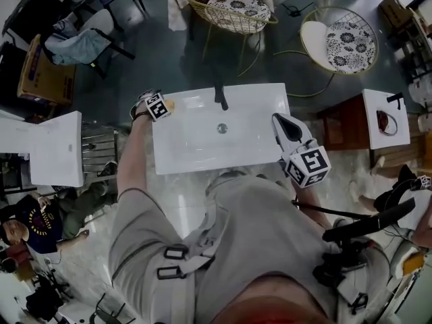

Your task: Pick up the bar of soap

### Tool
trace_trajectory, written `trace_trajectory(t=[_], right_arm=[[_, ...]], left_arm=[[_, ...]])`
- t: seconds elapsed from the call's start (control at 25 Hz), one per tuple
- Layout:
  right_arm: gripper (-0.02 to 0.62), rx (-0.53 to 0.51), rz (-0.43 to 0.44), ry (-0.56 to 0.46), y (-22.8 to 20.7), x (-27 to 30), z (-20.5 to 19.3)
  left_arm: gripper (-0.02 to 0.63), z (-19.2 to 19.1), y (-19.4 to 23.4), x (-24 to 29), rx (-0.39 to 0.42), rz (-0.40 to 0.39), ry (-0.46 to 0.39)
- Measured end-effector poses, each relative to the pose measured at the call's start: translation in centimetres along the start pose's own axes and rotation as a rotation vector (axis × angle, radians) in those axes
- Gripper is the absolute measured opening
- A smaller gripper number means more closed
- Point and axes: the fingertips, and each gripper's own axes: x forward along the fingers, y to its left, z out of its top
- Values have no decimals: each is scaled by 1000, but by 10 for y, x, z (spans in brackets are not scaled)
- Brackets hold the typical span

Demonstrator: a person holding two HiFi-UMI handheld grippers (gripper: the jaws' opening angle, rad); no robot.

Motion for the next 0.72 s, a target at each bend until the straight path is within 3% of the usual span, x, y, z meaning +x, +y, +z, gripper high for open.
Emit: trace_trajectory(t=[0.52,0.72], right_arm=[[3,1,-36,24,-14,15,-2],[3,0,-42,32,-14,17,0]], left_arm=[[477,-6,-14,45,14,-109,79],[446,-11,-20,47,3,-129,66]])
